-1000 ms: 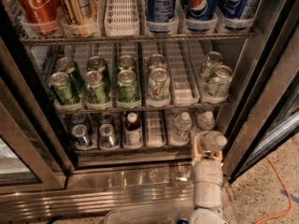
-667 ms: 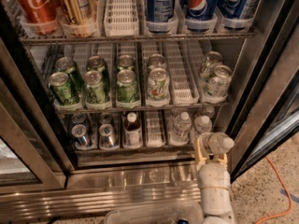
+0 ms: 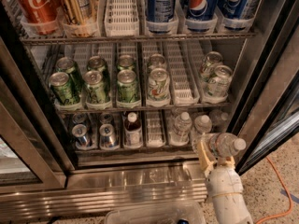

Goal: Pick water bottle from bottom shelf of fridge

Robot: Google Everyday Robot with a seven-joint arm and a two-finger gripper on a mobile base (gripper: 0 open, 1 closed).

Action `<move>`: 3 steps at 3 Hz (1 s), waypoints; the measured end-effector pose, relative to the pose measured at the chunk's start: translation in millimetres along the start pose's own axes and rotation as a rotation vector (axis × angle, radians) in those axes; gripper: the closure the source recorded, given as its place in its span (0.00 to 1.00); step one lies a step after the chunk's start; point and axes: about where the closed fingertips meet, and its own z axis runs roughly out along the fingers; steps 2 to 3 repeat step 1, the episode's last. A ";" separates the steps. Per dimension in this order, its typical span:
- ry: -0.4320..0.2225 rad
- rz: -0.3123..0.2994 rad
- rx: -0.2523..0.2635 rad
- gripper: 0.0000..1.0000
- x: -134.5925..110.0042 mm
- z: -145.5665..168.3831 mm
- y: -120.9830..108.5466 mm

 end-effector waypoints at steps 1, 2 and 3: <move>0.004 0.023 -0.042 1.00 -7.7 -5.8 2.6; 0.004 0.023 -0.042 1.00 -7.7 -5.8 2.6; 0.004 0.023 -0.042 1.00 -7.7 -5.8 2.6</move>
Offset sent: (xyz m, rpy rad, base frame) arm 0.0000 0.0000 0.0000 0.0000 0.0000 0.0000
